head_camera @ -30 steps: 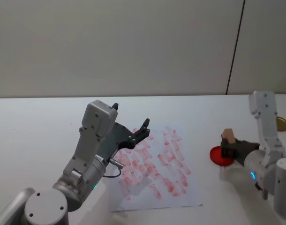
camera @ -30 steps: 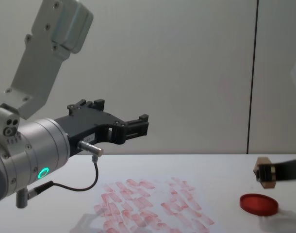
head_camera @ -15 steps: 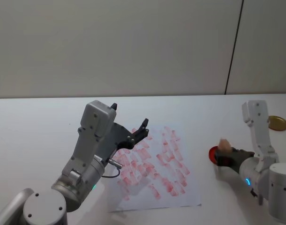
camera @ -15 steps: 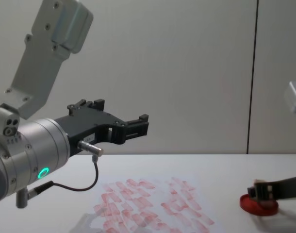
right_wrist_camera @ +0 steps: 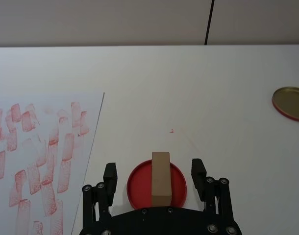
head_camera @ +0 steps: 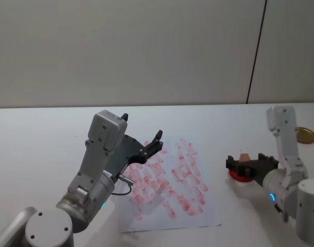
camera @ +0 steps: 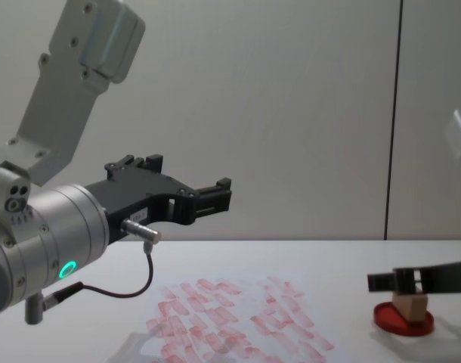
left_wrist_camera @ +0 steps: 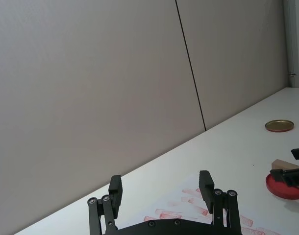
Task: Use the one hand to pick up the stamp and affix it onto the A4 paper.
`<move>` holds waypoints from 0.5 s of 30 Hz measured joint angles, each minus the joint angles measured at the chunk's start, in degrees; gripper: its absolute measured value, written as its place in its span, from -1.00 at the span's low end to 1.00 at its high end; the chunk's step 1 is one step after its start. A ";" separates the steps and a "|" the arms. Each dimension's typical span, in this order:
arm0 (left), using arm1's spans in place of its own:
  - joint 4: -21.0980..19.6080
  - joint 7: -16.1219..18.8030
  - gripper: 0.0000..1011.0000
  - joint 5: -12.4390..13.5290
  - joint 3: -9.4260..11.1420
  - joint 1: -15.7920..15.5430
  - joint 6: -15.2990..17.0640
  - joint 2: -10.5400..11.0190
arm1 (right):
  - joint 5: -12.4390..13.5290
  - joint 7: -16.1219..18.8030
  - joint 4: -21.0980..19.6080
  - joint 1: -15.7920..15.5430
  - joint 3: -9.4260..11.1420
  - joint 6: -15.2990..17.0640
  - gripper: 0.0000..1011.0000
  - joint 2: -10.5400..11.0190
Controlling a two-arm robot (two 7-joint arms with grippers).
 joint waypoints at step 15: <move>0.00 0.00 0.96 0.00 0.00 0.00 0.00 0.00 | -2.66 0.80 -9.62 -5.26 -0.06 -6.87 0.98 2.12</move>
